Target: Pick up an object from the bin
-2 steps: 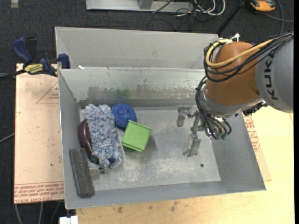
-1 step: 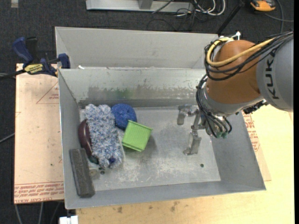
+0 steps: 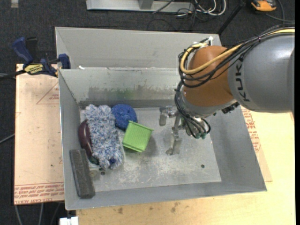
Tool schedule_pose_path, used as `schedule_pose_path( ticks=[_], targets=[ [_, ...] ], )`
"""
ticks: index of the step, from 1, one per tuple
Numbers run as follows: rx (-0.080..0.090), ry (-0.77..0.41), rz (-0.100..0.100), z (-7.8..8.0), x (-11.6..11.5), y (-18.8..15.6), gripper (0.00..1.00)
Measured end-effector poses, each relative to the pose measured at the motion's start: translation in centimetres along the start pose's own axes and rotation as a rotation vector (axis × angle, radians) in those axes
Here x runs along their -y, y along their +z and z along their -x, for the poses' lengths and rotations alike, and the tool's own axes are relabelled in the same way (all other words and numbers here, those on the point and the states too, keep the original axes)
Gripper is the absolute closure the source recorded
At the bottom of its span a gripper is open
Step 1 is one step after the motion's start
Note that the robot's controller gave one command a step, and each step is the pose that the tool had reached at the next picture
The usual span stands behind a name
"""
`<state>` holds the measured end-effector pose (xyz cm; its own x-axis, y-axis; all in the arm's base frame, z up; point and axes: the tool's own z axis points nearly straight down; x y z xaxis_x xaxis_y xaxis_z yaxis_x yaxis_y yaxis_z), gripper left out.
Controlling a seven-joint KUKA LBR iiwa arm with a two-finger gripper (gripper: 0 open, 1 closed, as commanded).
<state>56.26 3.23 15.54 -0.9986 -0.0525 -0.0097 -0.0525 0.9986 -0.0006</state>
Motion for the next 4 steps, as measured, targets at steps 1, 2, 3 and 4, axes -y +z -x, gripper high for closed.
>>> schedule_pose_path(
  ticks=[1, 2, 3, 4],
  targets=[
    [-0.006, -0.135, 0.003, 3.0, -2.8, 3.8, 0.00],
    [-0.007, -0.072, 0.002, 3.5, -4.3, 5.2, 0.00],
    [-0.007, -0.205, 0.001, 4.4, -6.6, 6.6, 0.00],
    [0.002, -0.003, 0.004, 5.5, -8.9, 7.6, 1.00]
  ],
)
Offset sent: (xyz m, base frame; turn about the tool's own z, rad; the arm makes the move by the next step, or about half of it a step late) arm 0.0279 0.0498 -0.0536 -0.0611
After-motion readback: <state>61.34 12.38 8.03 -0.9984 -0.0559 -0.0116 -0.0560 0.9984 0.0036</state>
